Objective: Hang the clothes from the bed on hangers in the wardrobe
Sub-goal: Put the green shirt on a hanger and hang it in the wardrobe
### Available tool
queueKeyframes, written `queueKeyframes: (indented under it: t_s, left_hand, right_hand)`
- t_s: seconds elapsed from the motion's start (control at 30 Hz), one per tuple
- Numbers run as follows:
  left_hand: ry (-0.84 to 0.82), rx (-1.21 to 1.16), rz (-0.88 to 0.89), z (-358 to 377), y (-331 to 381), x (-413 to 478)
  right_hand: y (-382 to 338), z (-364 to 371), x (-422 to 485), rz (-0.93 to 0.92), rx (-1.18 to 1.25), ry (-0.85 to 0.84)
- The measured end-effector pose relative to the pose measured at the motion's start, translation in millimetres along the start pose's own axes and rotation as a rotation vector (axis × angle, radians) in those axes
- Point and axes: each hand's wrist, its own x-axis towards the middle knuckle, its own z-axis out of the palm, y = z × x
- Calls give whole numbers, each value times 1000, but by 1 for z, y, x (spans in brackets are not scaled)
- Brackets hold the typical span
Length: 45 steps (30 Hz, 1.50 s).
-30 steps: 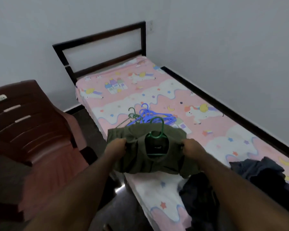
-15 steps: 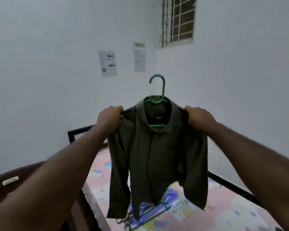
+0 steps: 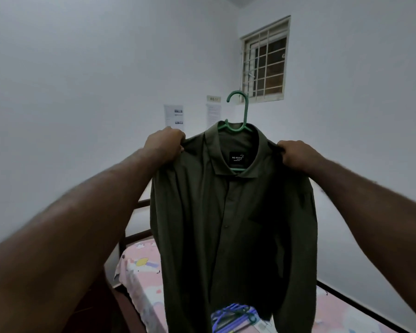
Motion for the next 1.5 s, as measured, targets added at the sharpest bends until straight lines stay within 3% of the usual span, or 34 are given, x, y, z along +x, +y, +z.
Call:
queueKeyframes:
  t_s: [0.13,0.27,0.5,0.9,1.07,1.3,1.5]
  left_hand:
    - [49,-27,-35,-6,-20,-21]
    - [-166,-6,-98,9,-41,-50]
    - [-379,-46,-249,46,-100,-125]
    - [-648,-32,-720,84,-125,-324]
    - [-674,6,-958,58,-124,-389]
    - [-592,114,-1216,8,-133,-468]
    - [-481,232,-1353,-48,-159,-538]
  right_hand:
    - [-14,5,-9,-39,54,87]
    - [-39,33,-17,-112,7,-110]
    - [-91,120,-29,-271,119,-238]
    - [-195,265,-85,-688,345,-720]
    - [-252,287,-106,-816,463,-879]
    - [-347,299,-153,-1050,470,-940]
    - [-451,277,-193,-1251,550,-885]
